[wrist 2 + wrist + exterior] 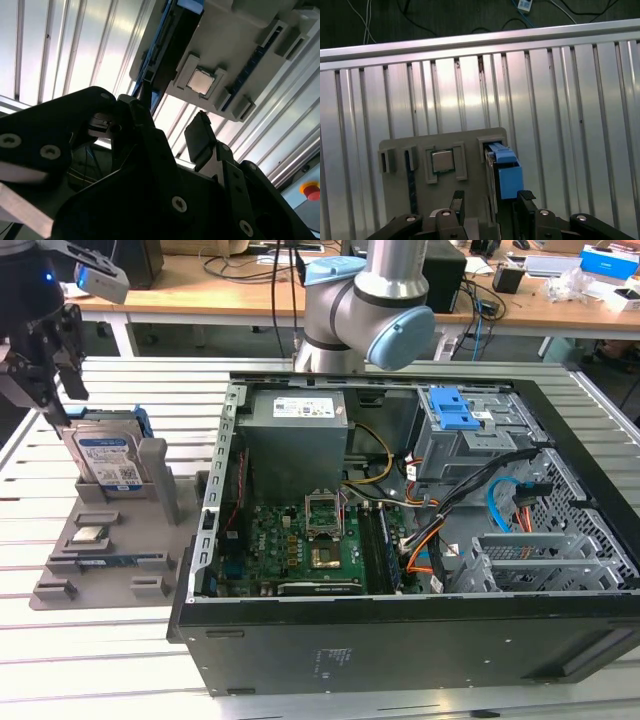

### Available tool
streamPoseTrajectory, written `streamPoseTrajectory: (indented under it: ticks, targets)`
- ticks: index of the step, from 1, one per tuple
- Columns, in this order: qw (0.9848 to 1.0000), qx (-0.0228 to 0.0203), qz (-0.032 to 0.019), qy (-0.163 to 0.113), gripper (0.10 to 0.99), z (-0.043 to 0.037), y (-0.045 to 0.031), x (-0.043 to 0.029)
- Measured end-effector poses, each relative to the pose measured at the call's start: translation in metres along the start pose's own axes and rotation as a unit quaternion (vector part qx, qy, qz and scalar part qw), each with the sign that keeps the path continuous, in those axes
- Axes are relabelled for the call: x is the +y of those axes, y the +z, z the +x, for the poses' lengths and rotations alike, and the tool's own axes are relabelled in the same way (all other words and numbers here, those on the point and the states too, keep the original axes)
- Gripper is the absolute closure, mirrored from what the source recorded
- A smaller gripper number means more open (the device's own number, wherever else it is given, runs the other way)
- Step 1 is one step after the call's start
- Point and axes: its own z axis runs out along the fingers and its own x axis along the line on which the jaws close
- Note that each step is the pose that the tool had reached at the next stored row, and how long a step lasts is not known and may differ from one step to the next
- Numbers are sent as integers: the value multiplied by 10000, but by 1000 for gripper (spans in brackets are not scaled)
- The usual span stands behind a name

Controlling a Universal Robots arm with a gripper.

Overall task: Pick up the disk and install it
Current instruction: 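Pick up the disk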

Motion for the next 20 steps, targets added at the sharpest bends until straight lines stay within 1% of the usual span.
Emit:
streamPoseTrajectory:
  ticks: [3, 7, 9, 13, 17, 20]
  targets:
    - [10000, 0, 0, -1, 545, -14, 31, -7]
    - [10000, 1, 0, -9, 545, -144, 80, 4]
    - [10000, 1, 1, -15, 545, -180, 95, 7]
    - [10000, 3, -1, -65, 545, -187, 157, 5]
    - [9995, 15, -4, -308, 545, -188, 225, -3]
    - [9992, 20, -5, -398, 545, -191, 276, -37]
